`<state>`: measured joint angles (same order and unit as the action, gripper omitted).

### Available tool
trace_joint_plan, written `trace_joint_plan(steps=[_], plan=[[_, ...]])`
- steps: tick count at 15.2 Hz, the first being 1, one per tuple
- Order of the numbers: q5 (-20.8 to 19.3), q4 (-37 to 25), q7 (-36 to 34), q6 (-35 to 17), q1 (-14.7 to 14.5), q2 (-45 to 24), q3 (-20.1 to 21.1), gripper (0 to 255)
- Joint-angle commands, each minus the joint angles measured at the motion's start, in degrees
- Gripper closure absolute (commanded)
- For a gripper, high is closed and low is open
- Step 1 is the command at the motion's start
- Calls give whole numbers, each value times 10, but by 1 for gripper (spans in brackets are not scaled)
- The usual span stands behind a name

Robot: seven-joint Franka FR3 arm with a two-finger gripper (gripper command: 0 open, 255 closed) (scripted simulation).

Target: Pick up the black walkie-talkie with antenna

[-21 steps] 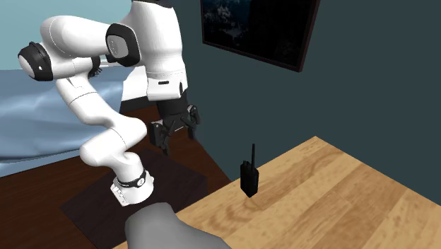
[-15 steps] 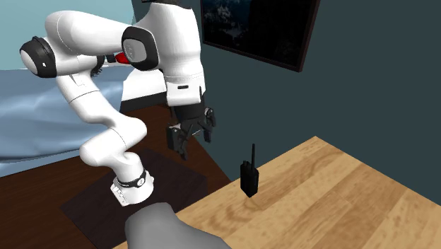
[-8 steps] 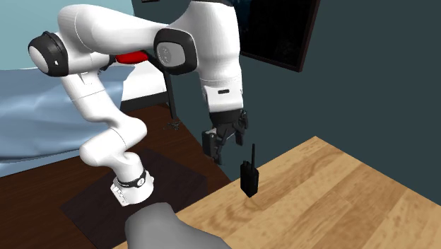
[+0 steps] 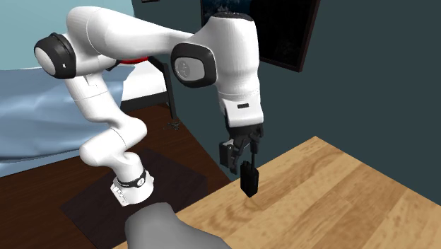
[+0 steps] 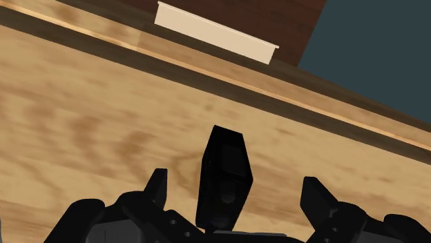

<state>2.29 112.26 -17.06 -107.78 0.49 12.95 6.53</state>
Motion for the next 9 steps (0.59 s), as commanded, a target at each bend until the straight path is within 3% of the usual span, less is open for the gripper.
trace_joint_plan(steps=[1, 4, 5, 9], plan=[[0, 15, 1, -16, 0, 0, 0, 0], [0, 27, 1, -28, 0, 0, 0, 0], [0, 27, 0, -27, 0, 0, 0, 255], [0, 26, 0, -27, 0, 0, 0, 255]])
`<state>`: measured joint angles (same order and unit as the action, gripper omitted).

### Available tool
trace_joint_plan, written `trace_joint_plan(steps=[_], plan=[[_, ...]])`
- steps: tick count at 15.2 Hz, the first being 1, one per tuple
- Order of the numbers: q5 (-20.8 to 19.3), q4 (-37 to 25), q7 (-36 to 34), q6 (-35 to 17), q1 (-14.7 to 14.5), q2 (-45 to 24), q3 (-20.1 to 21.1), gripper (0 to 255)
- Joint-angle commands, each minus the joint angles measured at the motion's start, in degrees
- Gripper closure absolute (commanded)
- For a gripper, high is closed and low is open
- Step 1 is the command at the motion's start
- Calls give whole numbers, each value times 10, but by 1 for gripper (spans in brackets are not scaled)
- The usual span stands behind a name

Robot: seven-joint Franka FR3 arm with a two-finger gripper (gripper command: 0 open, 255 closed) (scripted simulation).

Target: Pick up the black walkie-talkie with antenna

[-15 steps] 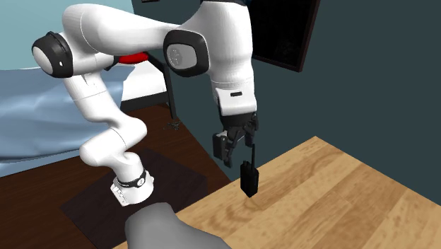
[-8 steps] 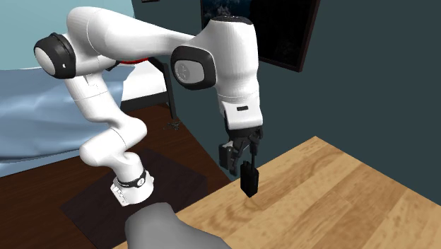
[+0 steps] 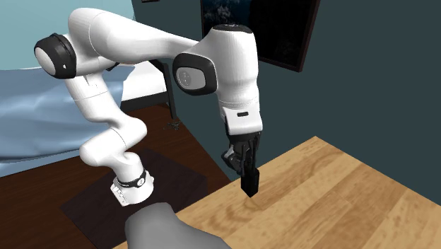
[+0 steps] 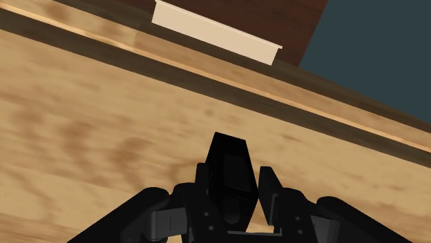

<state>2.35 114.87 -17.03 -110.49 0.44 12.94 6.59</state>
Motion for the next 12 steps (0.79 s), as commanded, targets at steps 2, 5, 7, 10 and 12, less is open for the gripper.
trace_joint_plan(steps=[2, 5, 7, 10, 12], plan=[[0, 0, 0, 0, 0, 0, 0, 255], [0, 1, 1, -1, 0, 0, -1, 255], [0, -14, 0, 15, 1, 0, -1, 255], [-1, -39, 0, 38, 1, -2, -1, 255], [-1, -56, 0, 53, 1, -3, -1, 255]])
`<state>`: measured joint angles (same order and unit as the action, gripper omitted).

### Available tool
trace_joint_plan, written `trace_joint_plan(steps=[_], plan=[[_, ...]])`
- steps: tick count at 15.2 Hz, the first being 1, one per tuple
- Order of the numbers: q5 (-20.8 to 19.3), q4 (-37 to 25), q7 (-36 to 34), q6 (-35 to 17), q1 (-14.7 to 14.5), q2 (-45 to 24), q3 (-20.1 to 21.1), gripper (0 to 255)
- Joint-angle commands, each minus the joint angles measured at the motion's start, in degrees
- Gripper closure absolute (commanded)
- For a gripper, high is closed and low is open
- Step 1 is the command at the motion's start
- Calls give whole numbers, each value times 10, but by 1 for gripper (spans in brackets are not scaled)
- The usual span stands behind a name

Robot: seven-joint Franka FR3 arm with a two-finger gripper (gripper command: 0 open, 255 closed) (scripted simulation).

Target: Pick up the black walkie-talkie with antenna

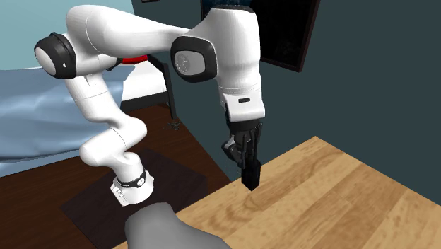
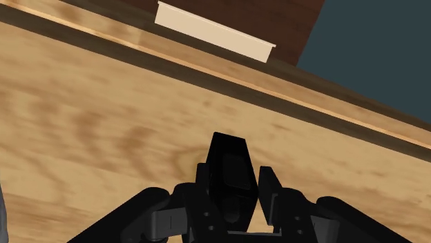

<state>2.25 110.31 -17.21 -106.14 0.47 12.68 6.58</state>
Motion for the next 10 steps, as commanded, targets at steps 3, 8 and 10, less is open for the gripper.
trace_joint_plan(steps=[3, 8, 10], plan=[[-1, -37, 1, 33, 1, -4, -1, 255], [-2, -84, 0, 73, 1, -12, -1, 255], [-2, -86, -1, 74, 1, -12, -1, 255]])
